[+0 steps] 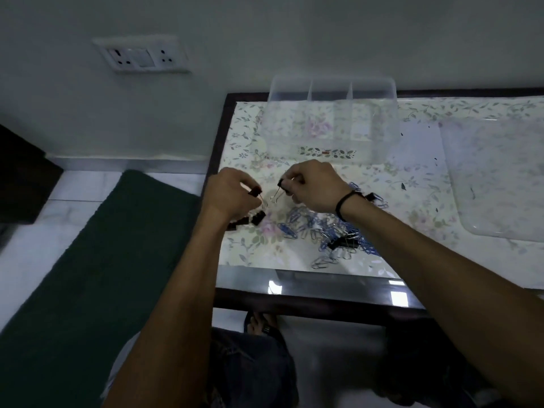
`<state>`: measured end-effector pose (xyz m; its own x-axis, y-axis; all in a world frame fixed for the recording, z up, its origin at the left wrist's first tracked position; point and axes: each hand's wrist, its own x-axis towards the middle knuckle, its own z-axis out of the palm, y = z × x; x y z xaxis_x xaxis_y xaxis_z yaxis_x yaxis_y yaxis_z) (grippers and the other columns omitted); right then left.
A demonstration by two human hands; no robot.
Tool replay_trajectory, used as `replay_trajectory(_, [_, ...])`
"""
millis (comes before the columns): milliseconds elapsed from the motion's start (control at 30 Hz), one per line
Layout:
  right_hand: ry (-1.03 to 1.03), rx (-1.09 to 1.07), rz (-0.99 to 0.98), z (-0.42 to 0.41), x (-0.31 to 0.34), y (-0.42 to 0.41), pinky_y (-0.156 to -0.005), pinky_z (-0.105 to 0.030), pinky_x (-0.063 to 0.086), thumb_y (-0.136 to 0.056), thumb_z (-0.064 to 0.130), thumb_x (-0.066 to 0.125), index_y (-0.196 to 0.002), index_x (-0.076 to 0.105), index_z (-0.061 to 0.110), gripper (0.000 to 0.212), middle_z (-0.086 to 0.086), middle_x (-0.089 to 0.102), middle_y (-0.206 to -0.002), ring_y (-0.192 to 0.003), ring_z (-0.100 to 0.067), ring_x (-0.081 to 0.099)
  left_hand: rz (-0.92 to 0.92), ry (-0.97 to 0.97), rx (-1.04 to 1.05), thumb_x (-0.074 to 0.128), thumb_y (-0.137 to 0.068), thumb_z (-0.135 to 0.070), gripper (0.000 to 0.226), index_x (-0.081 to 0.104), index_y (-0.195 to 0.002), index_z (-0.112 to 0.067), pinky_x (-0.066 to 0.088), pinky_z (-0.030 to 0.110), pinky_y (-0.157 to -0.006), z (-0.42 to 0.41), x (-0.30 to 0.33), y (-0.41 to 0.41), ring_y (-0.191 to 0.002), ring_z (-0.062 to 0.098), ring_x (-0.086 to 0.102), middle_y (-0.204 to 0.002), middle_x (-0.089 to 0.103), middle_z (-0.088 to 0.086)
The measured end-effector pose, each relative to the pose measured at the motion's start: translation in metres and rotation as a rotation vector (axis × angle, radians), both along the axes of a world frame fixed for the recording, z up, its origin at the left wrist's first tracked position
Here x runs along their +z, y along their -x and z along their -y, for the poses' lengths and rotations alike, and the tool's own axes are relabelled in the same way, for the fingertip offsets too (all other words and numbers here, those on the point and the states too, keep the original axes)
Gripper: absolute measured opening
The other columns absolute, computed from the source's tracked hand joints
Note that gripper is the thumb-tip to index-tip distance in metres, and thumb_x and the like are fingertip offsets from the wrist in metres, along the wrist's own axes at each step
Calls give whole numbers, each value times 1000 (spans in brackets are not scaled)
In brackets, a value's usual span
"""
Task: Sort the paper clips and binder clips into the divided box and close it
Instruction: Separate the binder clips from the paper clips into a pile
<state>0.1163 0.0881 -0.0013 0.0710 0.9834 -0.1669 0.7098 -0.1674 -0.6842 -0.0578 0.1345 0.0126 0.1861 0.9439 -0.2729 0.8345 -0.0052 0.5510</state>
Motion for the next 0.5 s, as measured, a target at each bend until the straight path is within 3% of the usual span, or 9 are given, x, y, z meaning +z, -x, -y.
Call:
replay_trajectory(100, [59, -9, -64, -6, -7, 18, -80, -31, 58, -95, 25, 64, -100, 74, 14, 16, -7, 76, -88, -78, -16, 71, -47, 60, 48, 81, -76, -9, 15, 74, -80, -23, 41, 9, -35, -3, -3, 25, -54, 9, 63, -78, 73, 6])
replay_trajectory(167, [93, 2, -65, -9, -13, 34, -80, -31, 58, -93, 25, 66, -101, 76, 13, 17, -6, 76, -86, -77, -16, 70, -78, 83, 79, 78, -77, -7, 14, 76, -82, -20, 46, 13, -47, -6, -6, 37, -60, 13, 64, -83, 75, 8])
replay_trajectory(233, [107, 27, -59, -9, -17, 46, -75, -24, 55, -92, 23, 67, -102, 77, 13, 18, -6, 76, -91, -80, -16, 70, -108, 101, 101, 75, -77, -3, 18, 80, -90, -16, 49, 18, -59, -8, -9, 42, -70, 17, 66, -89, 76, 9])
replay_trajectory(333, [100, 54, -38, -9, -20, 57, -68, -13, 47, -91, 21, 67, -108, 76, 13, 21, -6, 77, -100, -88, -16, 70, -147, 131, 85, 72, -80, -2, 22, 79, -97, -14, 50, 22, -59, -11, -12, 41, -75, 18, 66, -92, 74, 7])
replay_trajectory(500, [46, 56, 0, -6, -18, 61, -87, -21, 48, -91, 18, 67, -115, 74, 10, 26, -9, 75, -109, -105, -20, 68, -224, 95, 53, 66, -81, -8, 35, 70, -116, -9, 58, 30, -82, -11, -14, 36, -100, 24, 68, -113, 71, 10])
